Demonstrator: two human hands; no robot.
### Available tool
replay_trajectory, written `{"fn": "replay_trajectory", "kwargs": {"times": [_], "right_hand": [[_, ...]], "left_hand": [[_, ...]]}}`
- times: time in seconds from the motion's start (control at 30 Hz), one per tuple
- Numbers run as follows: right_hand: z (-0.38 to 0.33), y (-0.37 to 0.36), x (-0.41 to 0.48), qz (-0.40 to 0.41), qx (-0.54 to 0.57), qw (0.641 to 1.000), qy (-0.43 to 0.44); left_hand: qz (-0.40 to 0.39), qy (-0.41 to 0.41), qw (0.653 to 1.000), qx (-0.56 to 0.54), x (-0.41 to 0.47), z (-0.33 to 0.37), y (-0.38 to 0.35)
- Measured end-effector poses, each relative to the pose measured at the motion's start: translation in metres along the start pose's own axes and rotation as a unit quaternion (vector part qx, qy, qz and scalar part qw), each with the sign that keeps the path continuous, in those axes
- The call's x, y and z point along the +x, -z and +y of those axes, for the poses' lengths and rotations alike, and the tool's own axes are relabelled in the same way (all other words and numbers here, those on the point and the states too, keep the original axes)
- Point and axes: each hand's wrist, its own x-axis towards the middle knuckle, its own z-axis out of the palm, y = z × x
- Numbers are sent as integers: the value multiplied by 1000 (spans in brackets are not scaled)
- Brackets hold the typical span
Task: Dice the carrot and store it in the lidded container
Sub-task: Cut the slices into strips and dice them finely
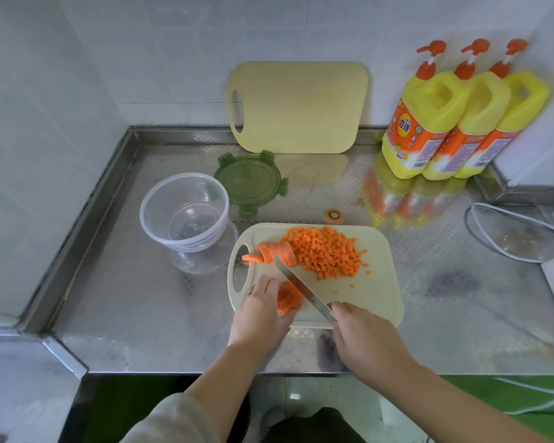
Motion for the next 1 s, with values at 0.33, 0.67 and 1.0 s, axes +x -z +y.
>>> {"fn": "replay_trajectory", "kwargs": {"times": [0.33, 0.67, 1.0], "right_hand": [[-13, -4, -4, -17, 6, 1000, -21], [-20, -5, 1, -46, -45, 998, -27], [-17, -12, 11, -70, -37, 997, -25]], "left_hand": [[29, -24, 999, 13, -2, -4, -5], [40, -27, 999, -4, -2, -8, -10], [34, -23, 999, 8, -1, -12, -14]]}}
